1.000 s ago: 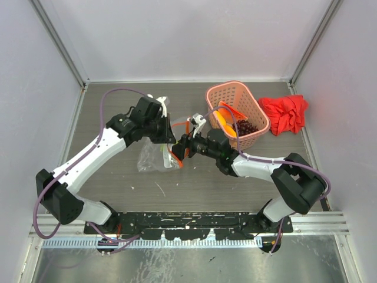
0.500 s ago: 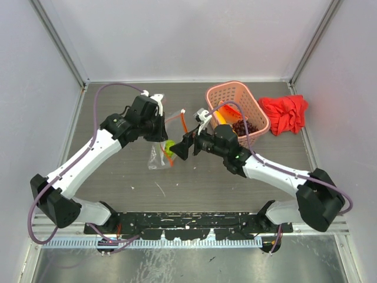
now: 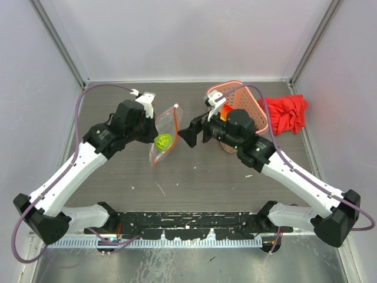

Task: Place the food in the zip-top bag and seal the zipper
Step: Place the fake vegetable in the zipper food storage bag, then pick up the fake fruit from the bin.

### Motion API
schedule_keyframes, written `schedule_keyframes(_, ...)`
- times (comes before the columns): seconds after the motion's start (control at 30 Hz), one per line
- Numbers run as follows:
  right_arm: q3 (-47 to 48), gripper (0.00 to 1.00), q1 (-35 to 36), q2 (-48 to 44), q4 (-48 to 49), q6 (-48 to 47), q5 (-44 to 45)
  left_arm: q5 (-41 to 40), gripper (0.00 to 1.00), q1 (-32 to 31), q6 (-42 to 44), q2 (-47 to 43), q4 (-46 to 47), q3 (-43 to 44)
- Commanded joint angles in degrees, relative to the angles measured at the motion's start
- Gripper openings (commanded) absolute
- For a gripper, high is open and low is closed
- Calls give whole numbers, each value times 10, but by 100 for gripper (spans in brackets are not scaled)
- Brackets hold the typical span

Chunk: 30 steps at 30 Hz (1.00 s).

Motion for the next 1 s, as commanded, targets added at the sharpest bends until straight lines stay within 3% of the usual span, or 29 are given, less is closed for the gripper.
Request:
schedule_keyframes(0.0, 64, 99, -5, -12, -109, -31, 105, -11, 0, 1, 35, -64, 102, -55)
schedule_keyframes(0.1, 90, 96, -5, 6, -135, -12, 131, -8, 0, 7, 31, -79, 109, -68)
schedule_keyframes(0.3, 96, 90, -2, 52, -101, 35, 65, -3, 0, 14, 22, -79, 106, -69)
schedule_keyframes(0.6, 133, 90, -11, 69, -169, 5, 168, -82, 0, 15, 27, -97, 92, -73)
schedule_keyframes(0.73, 165, 91, -56, 82, -220, -4, 182, -113, 0, 15, 29, -98, 86, -73)
schedule_keyframes(0.97, 199, 91, -185, 119, -286, -25, 127, -119, 0, 17, 30, -96, 85, -74)
